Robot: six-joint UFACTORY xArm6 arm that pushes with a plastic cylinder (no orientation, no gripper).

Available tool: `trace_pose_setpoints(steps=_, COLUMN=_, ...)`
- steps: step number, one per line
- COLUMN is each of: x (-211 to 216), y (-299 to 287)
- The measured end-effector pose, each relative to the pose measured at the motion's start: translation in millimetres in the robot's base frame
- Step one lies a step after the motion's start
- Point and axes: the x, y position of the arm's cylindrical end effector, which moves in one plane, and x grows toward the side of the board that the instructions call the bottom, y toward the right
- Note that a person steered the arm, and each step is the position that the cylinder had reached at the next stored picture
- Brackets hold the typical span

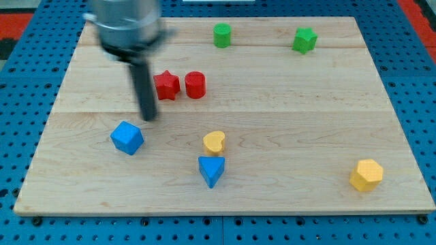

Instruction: Push blue cube closer to the blue triangle

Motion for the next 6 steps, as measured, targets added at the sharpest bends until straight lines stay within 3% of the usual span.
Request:
trace_pose_setpoints(steps=1, x=30, y=-27)
trace_pose_setpoints(steps=2, x=64, y=47)
trace_pose_setpoints(steps=3, x=52, y=23)
trace_pose_setpoints(steps=4, x=74, y=-6)
trace_pose_setpoints(steps=5, x=118, y=55)
trace_pose_setpoints(steps=6, x=139, y=63)
